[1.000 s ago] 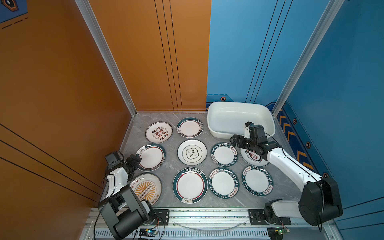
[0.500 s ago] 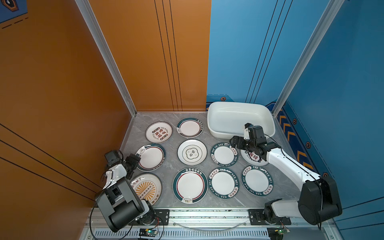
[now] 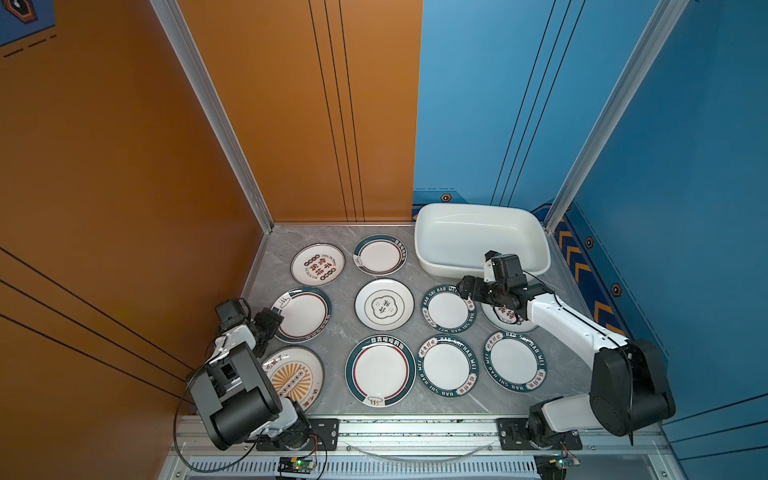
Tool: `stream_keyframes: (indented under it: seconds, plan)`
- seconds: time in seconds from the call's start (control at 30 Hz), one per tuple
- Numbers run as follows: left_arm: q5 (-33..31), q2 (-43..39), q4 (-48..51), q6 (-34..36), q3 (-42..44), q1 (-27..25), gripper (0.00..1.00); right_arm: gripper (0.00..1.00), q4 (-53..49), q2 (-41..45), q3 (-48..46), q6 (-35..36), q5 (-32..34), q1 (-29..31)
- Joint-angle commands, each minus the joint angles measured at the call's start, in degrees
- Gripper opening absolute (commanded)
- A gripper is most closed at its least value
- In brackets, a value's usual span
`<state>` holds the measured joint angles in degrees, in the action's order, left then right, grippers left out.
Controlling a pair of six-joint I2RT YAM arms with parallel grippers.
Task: Place the plates into the plastic bin on the countertop
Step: 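Lower the left gripper to the rim of the green-rimmed steam-logo plate, then pinch the plate rim with the left gripper and tilt the plate up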
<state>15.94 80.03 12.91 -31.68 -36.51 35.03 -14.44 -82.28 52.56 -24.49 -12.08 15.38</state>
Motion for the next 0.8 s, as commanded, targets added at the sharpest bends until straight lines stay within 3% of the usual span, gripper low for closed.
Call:
stream_keyframes:
  seconds: [0.0,0.23,0.67,0.77]
  plan:
    - [-2.91,2.89,-0.40,2.11,-1.27,-1.98,0.87,0.95,1.00,-0.93,-0.39,-0.21,-1.40,-0.93]
    - [-3.11,6.58,-1.54,3.04,-1.57,-3.56,0.64,0.93,0.85,-2.18,-0.23,0.14,-2.81,-1.97]
    - [-0.65,8.08,-6.48,2.54,0.18,-4.00,0.35,0.93,-0.16,-1.00,-0.17,-0.56,-3.54,-2.29]
    - [0.02,8.01,-7.21,2.26,0.43,-4.00,0.32,0.93,-0.68,-0.35,-0.28,-0.65,-3.26,-2.28]
